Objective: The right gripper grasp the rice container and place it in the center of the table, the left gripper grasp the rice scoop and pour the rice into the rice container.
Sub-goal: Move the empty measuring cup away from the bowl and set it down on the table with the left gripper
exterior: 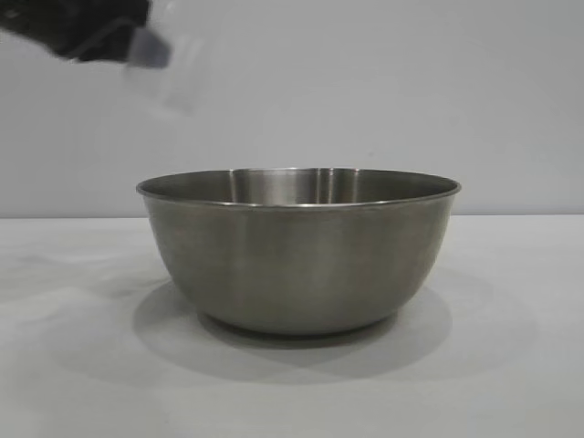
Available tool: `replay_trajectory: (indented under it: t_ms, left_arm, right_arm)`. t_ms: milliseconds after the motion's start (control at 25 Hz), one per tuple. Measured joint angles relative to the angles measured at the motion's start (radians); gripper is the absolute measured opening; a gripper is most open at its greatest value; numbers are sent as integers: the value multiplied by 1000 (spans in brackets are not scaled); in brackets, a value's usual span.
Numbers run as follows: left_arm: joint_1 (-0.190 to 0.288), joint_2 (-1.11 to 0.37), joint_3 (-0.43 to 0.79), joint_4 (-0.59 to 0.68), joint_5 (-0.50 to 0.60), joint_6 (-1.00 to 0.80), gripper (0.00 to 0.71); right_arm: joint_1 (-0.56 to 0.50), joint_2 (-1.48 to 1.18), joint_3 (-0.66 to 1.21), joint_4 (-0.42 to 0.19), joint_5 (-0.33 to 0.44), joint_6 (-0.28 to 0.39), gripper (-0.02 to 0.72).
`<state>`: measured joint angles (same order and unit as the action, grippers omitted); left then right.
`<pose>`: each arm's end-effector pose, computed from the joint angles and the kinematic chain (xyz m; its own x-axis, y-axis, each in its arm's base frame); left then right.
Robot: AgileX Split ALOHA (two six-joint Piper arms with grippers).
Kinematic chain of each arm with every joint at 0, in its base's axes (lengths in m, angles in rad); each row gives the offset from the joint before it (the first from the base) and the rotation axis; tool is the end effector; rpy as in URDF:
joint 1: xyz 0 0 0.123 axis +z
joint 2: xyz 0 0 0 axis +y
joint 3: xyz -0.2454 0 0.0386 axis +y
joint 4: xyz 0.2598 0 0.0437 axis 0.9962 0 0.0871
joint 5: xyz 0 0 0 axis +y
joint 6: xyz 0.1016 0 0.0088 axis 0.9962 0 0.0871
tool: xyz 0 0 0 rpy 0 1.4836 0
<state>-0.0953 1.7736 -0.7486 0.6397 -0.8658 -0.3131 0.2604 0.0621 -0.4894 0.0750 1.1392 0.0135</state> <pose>0.3428 -0.0793 0.1397 -0.1064 0.1317 -0.9856 0.5494 0.8339 0.0521 0.0546 0.0217 0.2647 -0.5777 -0.1076 -0.8092 -0.2846 0.9556 0.0762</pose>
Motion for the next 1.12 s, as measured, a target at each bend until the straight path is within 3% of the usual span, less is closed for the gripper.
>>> replay_trajectory:
  t_ms: [160, 320, 560, 1120]
  left_arm:
    - [23, 5, 135, -193, -127, 214, 0]
    - [23, 75, 200, -314, -259, 266, 0]
    - [23, 201, 226, -336, -265, 313, 0]
    - [23, 251, 277, -360, -270, 374, 0]
  right_arm:
    - [0, 0, 0, 0, 0, 0, 267]
    - [0, 0, 0, 0, 0, 0, 267]
    - [0, 0, 0, 0, 0, 0, 267]
    - [0, 0, 2, 0, 0, 0, 267]
